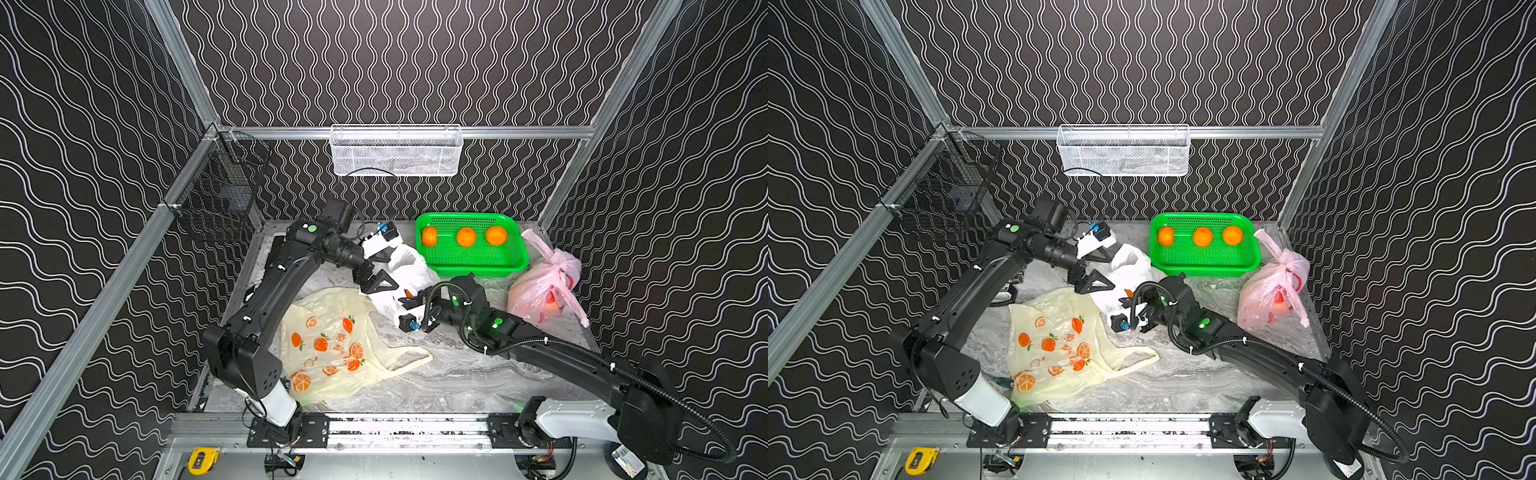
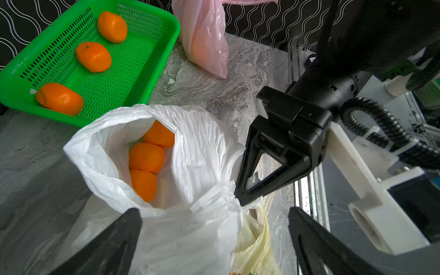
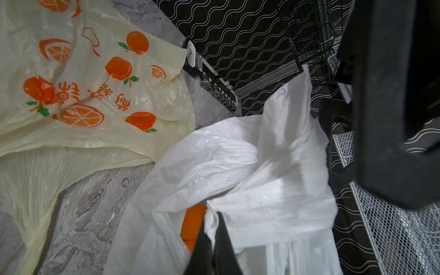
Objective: Place the oranges into plastic bags & tie knots
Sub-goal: Tie the plastic bag at the center of the board.
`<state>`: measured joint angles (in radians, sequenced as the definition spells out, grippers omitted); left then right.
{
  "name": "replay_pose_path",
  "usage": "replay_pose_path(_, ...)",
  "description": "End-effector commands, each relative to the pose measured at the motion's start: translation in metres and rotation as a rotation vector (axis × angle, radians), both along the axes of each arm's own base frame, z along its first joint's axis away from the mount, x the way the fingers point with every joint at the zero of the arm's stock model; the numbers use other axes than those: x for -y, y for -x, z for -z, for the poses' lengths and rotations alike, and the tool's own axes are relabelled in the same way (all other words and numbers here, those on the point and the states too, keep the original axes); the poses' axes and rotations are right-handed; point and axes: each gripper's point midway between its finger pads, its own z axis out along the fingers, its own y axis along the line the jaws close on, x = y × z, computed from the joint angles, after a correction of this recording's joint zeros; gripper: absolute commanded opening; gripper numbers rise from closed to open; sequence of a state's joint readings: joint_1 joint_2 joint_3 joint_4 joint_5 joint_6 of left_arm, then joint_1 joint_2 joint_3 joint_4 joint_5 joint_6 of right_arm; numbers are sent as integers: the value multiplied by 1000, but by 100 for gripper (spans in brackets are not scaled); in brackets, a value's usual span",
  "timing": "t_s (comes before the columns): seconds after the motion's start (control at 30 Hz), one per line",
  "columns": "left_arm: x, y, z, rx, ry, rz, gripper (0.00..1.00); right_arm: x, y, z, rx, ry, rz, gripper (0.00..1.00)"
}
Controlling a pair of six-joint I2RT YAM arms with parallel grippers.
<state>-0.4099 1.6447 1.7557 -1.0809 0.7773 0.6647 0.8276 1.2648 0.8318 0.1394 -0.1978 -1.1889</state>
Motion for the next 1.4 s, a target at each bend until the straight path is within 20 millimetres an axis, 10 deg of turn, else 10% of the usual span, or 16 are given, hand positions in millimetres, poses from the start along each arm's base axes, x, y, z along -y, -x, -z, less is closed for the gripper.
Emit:
replay_pose_path(0.0, -2, 2, 10, 8, -50, 23, 99, -5, 0, -11, 25, -30, -15, 0)
replay_pose_path(0.43, -2, 11, 24, 58, -88, 89, 76, -6, -1, -10, 19, -39, -12, 0)
replay_pose_path(1.0, 9, 8, 22, 90, -21, 92, 72, -11, 2, -10, 18, -38, -30, 0)
replay_pose_path(1.37, 9, 19, 29, 17, -26, 143, 21, -9, 2, -13, 8, -52, -15, 0)
